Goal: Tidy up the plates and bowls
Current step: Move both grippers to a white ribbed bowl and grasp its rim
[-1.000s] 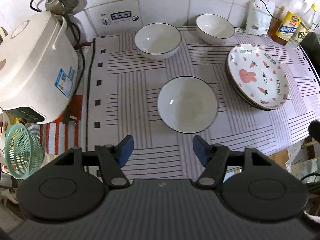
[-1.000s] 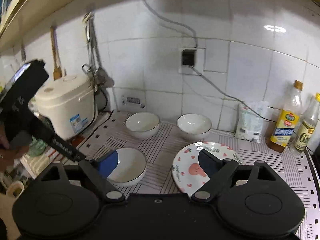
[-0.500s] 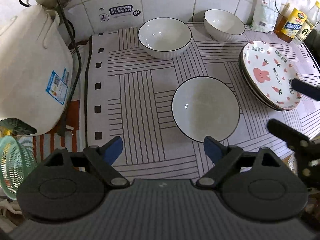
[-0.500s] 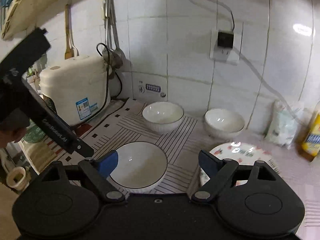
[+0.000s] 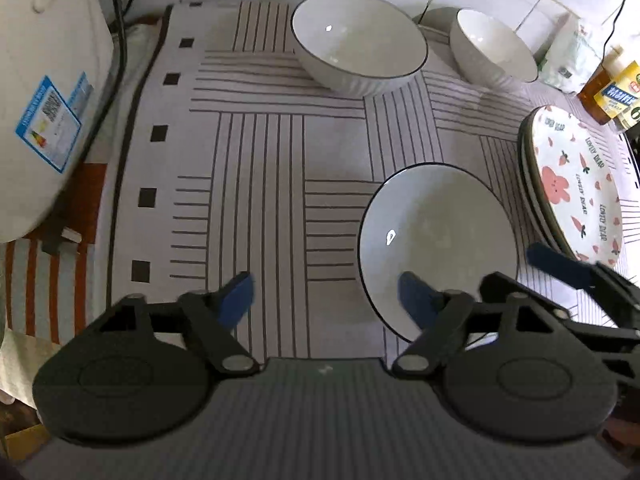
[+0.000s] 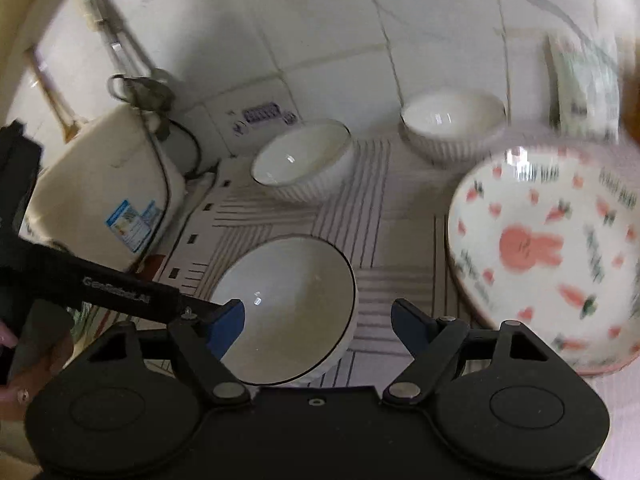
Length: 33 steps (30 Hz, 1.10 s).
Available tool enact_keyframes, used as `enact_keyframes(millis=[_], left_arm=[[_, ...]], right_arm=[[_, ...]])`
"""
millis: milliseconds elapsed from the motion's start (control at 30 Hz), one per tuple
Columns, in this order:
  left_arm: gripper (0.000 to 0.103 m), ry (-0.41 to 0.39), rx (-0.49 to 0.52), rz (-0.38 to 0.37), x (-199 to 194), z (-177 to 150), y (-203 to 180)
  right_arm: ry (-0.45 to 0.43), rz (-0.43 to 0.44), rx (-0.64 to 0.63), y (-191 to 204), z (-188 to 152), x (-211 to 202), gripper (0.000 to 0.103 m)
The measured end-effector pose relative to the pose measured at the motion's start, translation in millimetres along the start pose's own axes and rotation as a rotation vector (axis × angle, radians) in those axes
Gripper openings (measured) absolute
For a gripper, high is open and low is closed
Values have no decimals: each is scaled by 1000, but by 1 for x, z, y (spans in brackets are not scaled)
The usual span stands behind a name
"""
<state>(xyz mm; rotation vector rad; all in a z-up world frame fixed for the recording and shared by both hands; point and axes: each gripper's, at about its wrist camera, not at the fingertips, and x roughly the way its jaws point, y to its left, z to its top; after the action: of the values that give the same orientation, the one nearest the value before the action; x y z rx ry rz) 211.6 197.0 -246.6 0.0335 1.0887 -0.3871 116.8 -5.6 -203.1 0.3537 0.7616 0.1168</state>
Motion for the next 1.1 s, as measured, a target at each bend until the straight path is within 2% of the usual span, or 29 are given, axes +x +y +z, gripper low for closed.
enact_keyframes(millis=[67, 100, 133, 167, 233, 267, 300, 467, 767, 1100], left_arm=[[55, 8, 17, -10, 3, 1, -1], [48, 12, 22, -20, 5, 1, -2], [36, 18, 25, -38, 7, 1, -3], [30, 27, 24, -59, 8, 2, -3], [15, 35, 16, -90, 11, 4, -5], [13, 38, 16, -101, 12, 4, -6], [11, 41, 20, -104, 13, 5, -8], [11, 44, 63, -65, 11, 5, -20], [11, 10, 77, -60, -3, 24, -21], [11, 66, 60, -61, 22, 40, -25]], right_arm=[[22, -1, 21, -1, -3, 9, 73], [33, -3, 26, 0, -3, 13, 65], [40, 2, 29, -1, -4, 15, 55], [45, 5, 31, 0, -5, 17, 54], [52, -27, 25, 2, -4, 21, 40], [55, -49, 19, 3, -4, 23, 34], [58, -73, 13, 2, -3, 24, 20], [78, -87, 13, -1, 5, 26, 17], [41, -77, -7, 0, 24, 19, 17], [87, -83, 6, -17, 33, 39, 17]])
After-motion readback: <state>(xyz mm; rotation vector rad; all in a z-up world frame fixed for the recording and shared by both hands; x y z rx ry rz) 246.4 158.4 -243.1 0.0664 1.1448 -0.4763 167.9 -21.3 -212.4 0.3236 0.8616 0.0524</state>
